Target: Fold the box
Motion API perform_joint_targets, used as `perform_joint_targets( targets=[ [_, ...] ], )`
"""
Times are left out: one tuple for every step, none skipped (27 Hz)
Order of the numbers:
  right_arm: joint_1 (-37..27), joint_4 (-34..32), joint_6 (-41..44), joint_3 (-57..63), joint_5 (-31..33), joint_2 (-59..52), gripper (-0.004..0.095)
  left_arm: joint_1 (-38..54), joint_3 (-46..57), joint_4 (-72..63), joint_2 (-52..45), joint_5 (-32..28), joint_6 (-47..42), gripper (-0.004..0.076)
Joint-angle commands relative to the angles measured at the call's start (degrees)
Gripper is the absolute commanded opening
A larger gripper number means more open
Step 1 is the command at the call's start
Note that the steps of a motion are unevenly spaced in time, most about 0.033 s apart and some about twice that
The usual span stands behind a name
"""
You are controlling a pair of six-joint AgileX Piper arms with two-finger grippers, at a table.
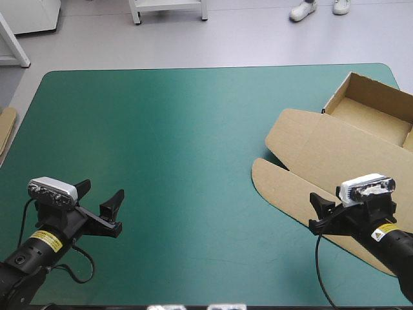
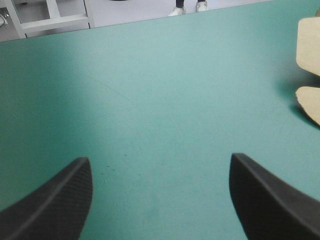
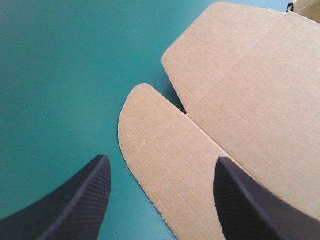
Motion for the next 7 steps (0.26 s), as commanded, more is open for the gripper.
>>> perform_joint_targets(
  targets=[
    [-0.02,1.31,-1.25,2.33,-8.51,-1.94,0.0554,0.06,0.54,0.23,0.1,-5.39,0.16,0.0546],
    [-0.02,1.31,-1.51,2.74,-9.17,-1.94,0.0549,0.06,0.77,0.23,0.1,-5.79,0.16,0.0546],
    [-0.02,1.45,-2.22,3.04,-9.89,-1.83,0.0539,0.06,1.51,0.23,0.1,-6.82,0.16,0.0546],
    [-0.02,1.45,-2.55,3.04,-10.46,-1.83,0.0534,0.06,2.3,0.23,0.1,-7.91,0.16,0.0546],
    [-0.02,1.45,-2.72,3.04,-10.74,-1.83,0.0533,0.06,2.65,0.23,0.1,-8.46,0.16,0.0546],
    [-0.02,1.45,-3.01,3.04,-10.9,-1.83,0.0533,0.06,2.94,0.13,0.1,-8.7,-0.1,0.0546],
    [-0.02,1.45,-3.13,3.04,-11.02,-1.83,0.0533,0.06,3.27,0.01,0.1,-8.83,-0.36,0.0546]
  ],
)
